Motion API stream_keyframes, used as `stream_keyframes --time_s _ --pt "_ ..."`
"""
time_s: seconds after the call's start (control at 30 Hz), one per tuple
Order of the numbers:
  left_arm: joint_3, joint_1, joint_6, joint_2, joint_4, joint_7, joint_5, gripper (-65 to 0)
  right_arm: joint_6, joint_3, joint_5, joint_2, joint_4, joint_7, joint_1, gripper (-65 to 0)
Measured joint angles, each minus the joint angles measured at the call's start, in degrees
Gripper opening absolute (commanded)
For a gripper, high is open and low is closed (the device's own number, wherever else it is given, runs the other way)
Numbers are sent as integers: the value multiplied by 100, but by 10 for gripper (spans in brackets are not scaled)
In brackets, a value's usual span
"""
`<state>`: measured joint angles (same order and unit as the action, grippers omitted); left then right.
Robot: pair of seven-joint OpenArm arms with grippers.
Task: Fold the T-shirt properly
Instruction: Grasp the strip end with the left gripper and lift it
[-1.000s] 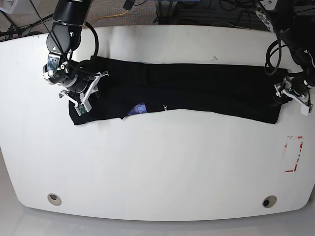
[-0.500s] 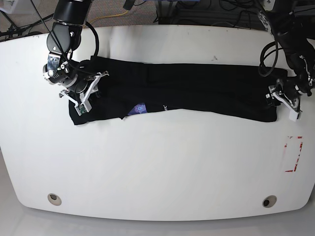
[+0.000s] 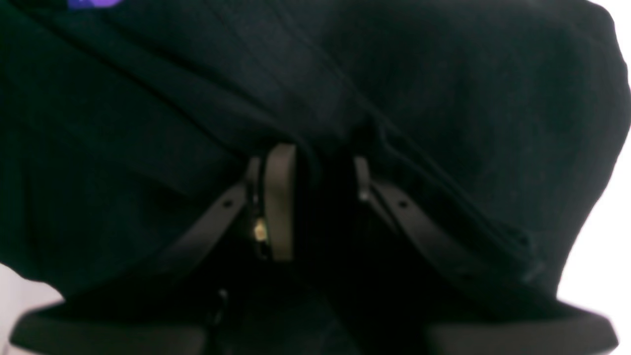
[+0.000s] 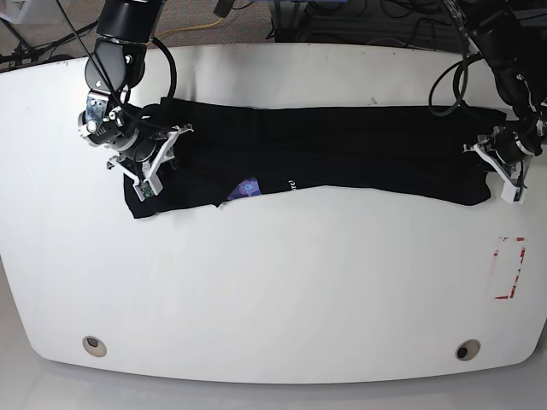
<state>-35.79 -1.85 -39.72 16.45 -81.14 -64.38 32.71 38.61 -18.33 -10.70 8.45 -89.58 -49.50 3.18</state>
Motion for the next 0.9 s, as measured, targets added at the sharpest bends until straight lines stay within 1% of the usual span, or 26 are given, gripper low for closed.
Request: stream_keyframes --time_s 0.1,0.23,0.3,0.33,0.4,0.53,0.57,0.67,0.73,0.8,0.9 --pt "33 37 -2 -275 -796 -450 31 -614 0 2 0 -4 -2 2 4 -512" --pt "70 190 -15 -688 -1716 -664 50 -612 0 0 0 -2 0 0 2 -512" --pt "315 214 -15 -841 -2065 -772 -44 -612 0 2 2 -2 0 0 2 -512" --pt "479 197 -17 -905 -2212 -920 -63 -611 0 2 0 -2 0 0 2 -512" --pt "894 136 -17 -1110 -2450 -1080 15 -610 0 2 -2 -2 2 2 -4 -512" --pt "1456 76 -22 -1602 -2511 -1088 31 -608 0 7 2 -4 2 -9 -15 -512" --pt "1534 50 -22 -1681 -2505 -1119 -24 -608 0 7 2 -4 2 -13 -15 -512" --pt "1904 -122 111 -1980 -2415 -1062 -518 -608 0 7 0 -2 2 -9 -15 -512" --pt "2127 -120 131 -2190 -2238 -793 -717 -608 0 7 2 -7 2 -15 -15 -512" --pt "2323 -81 136 -2352 -2114 -717 -940 -608 0 7 0 -4 2 -11 -13 -512" --pt "2612 -90 155 -2503 -1897 -645 -1165 -608 0 7 -2 -4 2 0 -13 -512"
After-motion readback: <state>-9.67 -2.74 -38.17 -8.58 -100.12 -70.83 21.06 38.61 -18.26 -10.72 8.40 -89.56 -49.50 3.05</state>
